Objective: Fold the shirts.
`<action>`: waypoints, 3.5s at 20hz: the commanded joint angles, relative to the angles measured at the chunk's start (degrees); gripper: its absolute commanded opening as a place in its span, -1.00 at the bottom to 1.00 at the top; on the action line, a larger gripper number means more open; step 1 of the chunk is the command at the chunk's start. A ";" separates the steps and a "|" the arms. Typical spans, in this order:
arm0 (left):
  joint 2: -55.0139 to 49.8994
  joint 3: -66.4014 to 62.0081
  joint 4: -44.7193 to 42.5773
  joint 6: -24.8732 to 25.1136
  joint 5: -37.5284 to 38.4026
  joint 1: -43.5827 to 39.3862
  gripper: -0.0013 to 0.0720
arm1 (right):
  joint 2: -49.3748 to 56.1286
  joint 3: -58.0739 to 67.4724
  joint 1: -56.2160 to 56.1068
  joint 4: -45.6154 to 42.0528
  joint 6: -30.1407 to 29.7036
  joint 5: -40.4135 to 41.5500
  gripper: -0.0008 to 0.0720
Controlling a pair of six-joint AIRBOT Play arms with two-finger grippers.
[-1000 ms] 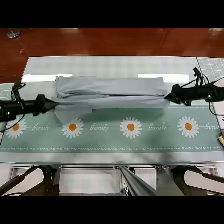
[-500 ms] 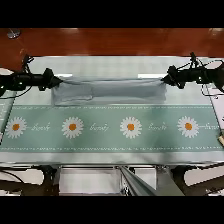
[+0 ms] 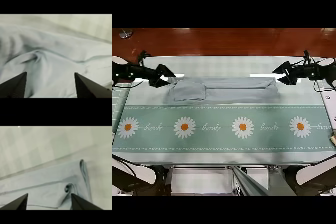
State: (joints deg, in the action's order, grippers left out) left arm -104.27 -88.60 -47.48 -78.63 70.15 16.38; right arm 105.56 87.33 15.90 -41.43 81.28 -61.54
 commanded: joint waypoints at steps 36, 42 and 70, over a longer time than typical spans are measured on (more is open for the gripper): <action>-6.97 -4.85 -0.07 -8.33 -19.34 -61.22 -0.92 | -63.04 -33.64 -4.59 -20.50 2.78 -15.85 -0.91; -12.31 -9.84 3.98 -8.44 -13.73 -67.82 -0.91 | -63.04 -33.59 -4.59 -20.55 2.69 -14.95 -0.91; 82.38 63.98 -7.54 -9.51 -11.91 -6.19 -0.91 | 14.93 28.92 -47.91 0.57 12.59 -3.96 0.63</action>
State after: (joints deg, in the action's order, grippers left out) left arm -24.69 -30.57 -58.30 -87.13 62.11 9.72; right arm 116.22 113.36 -30.68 -48.51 96.51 -63.11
